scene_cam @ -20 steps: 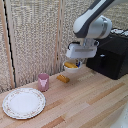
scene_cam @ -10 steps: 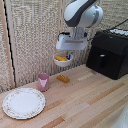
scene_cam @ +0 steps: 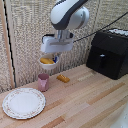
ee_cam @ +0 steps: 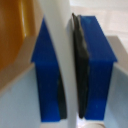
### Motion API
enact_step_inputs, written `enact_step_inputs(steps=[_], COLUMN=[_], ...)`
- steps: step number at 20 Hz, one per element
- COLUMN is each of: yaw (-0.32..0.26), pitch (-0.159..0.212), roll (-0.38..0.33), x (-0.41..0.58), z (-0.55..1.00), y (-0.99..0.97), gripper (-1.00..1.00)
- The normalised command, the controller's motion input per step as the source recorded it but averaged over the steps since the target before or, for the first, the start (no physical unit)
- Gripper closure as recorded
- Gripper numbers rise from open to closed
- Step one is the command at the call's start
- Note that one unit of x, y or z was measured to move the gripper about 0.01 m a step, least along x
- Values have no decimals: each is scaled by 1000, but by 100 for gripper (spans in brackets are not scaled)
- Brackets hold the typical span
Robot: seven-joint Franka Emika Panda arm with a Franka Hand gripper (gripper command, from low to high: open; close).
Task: Kindly move the gripper close to the hot dog bowl. Grip the bowl lightly with the gripper, taking care not to crush the hot dogs. Elevate the bowl a little, ensuring it remains flat to stop hot dogs from tumbling. Transport the gripper and bowl to the white plate, then lower it down cautiously. Relinquish the gripper, letting the bowl rest on the plate.
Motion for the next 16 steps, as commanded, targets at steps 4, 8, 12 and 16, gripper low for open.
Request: enact_step_inputs(steps=[4, 8, 12, 16], yaw=[3, 31, 47, 21], pitch=[0, 17, 20, -4], roll=[-22, -26, -53, -38], x=[478, 418, 292, 121], z=[-129, -232, -319, -414], y=[894, 906, 625, 140], gripper=[100, 100, 100, 100])
